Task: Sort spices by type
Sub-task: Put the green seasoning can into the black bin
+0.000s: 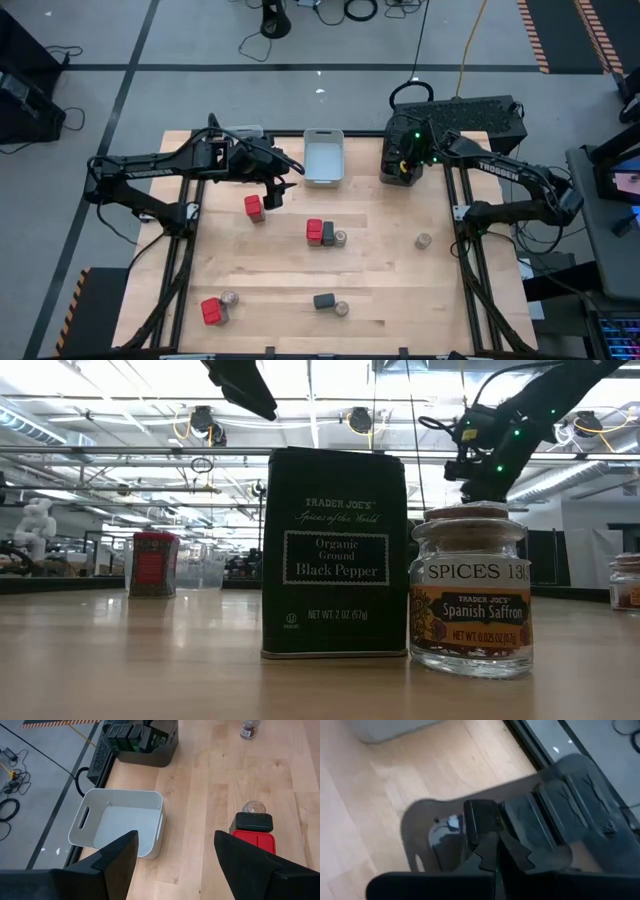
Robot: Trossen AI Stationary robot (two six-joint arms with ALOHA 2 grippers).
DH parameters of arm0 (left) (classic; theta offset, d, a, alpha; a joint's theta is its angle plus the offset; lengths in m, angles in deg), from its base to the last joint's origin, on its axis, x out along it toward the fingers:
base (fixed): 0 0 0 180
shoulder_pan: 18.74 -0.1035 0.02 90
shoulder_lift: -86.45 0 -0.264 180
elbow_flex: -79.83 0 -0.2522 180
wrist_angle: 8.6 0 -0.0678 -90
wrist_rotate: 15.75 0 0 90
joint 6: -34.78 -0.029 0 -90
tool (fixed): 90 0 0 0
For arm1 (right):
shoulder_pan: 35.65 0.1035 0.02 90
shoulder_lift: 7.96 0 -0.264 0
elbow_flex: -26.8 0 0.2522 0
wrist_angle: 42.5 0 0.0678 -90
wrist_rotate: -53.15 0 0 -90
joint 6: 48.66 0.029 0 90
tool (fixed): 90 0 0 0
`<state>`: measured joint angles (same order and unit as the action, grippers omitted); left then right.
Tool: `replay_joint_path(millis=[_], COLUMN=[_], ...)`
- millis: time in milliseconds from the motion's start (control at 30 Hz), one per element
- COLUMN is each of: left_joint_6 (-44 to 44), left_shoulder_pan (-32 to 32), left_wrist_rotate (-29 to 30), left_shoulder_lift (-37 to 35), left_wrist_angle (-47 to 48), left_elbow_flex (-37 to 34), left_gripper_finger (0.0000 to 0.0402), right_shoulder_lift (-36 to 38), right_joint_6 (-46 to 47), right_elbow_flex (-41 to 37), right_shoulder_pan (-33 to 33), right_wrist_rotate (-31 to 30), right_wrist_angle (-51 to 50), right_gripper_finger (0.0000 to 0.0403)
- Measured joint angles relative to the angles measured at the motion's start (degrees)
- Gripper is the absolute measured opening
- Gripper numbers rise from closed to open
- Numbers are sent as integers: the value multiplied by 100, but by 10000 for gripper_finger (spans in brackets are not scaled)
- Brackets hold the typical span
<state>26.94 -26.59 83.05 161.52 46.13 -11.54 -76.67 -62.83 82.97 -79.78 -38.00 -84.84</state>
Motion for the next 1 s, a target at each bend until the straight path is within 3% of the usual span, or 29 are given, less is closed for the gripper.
replay_joint_path(millis=[667,1000], left_joint_6=[-7,-18], left_shoulder_pan=[1,0], left_wrist_rotate=[0,0], left_shoulder_lift=[0,2], left_wrist_angle=[-2,55], left_elbow_flex=[0,0], left_gripper_finger=[268,268], right_shoulder_lift=[114,-243], right_joint_6=[664,804], right_elbow_flex=[773,773], right_shoulder_pan=[44,113], right_wrist_rotate=[-158,-196], right_wrist_angle=[-2063,-2003], right_gripper_finger=[0,0])
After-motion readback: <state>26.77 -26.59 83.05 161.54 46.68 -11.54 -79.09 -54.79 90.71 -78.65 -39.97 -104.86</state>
